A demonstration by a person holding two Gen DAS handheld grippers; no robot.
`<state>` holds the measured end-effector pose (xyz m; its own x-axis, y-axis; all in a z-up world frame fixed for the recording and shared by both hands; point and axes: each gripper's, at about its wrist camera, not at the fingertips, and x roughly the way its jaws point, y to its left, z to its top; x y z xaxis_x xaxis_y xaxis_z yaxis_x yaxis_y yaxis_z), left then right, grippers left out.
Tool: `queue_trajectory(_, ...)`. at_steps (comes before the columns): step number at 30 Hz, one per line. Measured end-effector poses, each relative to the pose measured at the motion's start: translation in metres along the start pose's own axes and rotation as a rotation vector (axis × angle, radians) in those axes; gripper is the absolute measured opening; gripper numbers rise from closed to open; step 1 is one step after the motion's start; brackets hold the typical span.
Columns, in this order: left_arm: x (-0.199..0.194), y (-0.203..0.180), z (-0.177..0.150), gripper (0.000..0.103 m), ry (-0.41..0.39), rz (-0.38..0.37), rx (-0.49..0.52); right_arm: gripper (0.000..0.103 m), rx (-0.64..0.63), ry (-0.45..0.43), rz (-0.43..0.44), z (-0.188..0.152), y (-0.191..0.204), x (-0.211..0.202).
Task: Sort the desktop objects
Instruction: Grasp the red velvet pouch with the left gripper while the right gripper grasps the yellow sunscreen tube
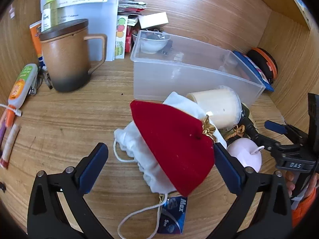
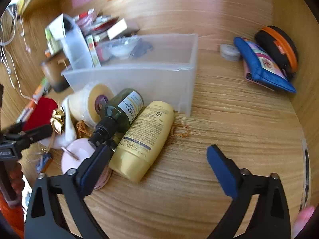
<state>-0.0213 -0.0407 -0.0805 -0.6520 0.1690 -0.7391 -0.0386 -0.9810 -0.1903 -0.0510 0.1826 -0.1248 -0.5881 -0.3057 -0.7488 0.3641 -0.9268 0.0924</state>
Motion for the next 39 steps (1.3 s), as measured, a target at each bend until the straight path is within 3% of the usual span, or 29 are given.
queue_trajectory(5,0.008,0.001,0.005,0.103,0.009,-0.024,0.008,0.089,-0.050,0.037,0.003,0.006,0.005,0.014)
queue_trajectory(9,0.013,-0.001,0.007,0.103,0.001,-0.033,0.017,0.074,-0.064,0.086,0.010,0.010,0.005,0.026)
queue_trajectory(13,0.008,-0.003,0.008,0.102,-0.033,-0.027,0.022,0.066,-0.101,0.079,0.007,0.013,0.013,0.029)
queue_trajectory(17,0.005,-0.007,0.009,0.085,-0.045,-0.042,0.030,0.051,-0.101,0.065,0.022,0.015,0.013,0.029)
queue_trajectory(28,-0.011,-0.013,0.005,0.048,-0.086,-0.014,0.081,0.044,-0.093,0.037,0.017,0.014,0.005,0.021)
queue_trajectory(29,-0.013,-0.011,0.006,0.039,-0.095,-0.007,0.072,0.044,-0.093,0.035,0.013,0.013,0.005,0.020)
queue_trajectory(31,-0.019,-0.010,0.008,0.033,-0.112,-0.005,0.070,0.044,-0.090,0.034,0.014,0.012,0.003,0.018)
queue_trajectory(39,-0.036,-0.014,0.008,0.031,-0.157,0.011,0.093,0.025,-0.053,-0.014,0.047,0.015,-0.005,-0.006)
